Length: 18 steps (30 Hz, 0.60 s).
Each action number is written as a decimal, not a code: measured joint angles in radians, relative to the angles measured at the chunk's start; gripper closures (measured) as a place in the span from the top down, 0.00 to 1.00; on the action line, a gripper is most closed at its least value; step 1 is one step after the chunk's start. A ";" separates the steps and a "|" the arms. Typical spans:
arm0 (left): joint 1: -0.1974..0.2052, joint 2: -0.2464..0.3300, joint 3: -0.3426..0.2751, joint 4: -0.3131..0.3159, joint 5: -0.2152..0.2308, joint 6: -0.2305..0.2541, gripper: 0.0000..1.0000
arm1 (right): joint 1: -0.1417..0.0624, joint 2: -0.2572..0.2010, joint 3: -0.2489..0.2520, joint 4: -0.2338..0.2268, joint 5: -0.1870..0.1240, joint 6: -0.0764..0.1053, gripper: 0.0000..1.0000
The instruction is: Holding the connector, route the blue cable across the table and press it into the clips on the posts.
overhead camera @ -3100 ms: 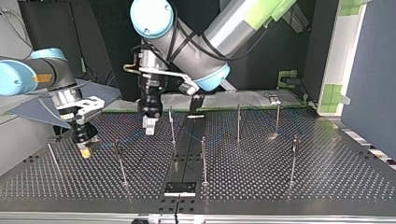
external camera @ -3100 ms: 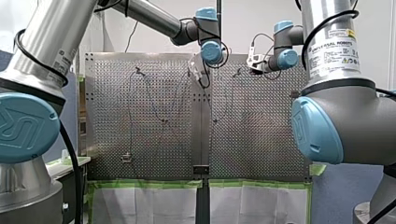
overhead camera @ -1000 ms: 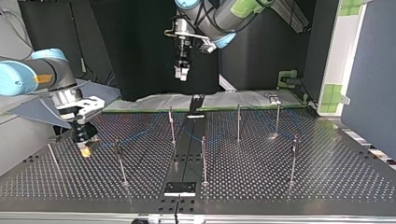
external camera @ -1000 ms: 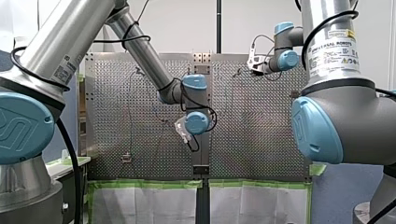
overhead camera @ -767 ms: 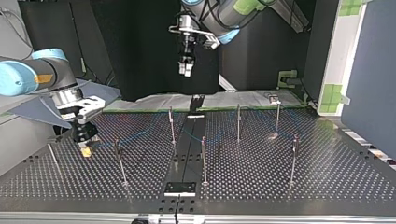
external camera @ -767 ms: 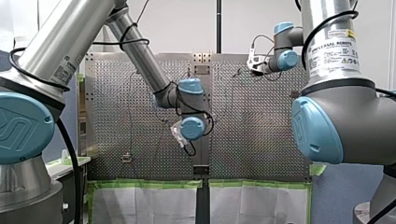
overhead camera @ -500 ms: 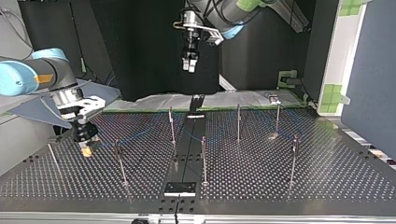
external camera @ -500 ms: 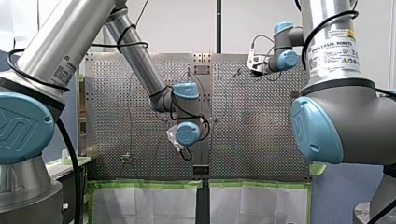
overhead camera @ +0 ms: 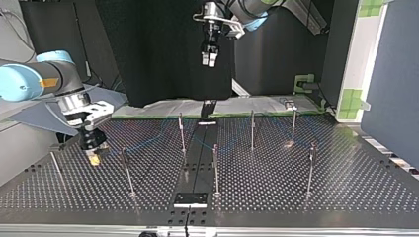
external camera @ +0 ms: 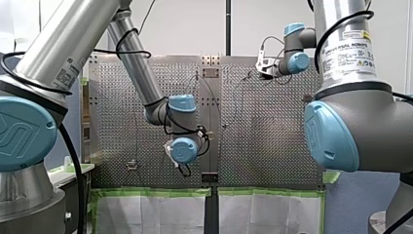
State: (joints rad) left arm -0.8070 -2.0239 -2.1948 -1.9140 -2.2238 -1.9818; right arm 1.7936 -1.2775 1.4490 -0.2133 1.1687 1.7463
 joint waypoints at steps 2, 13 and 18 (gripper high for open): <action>0.000 0.000 -0.019 0.018 0.000 0.000 1.00 | 0.003 0.000 0.000 0.002 0.000 0.001 0.00; 0.000 0.000 -0.112 0.097 0.000 0.000 1.00 | 0.025 -0.001 0.003 0.008 -0.001 0.001 0.00; 0.000 0.000 -0.120 0.100 0.000 0.000 1.00 | 0.028 -0.001 0.003 0.009 -0.001 0.001 0.00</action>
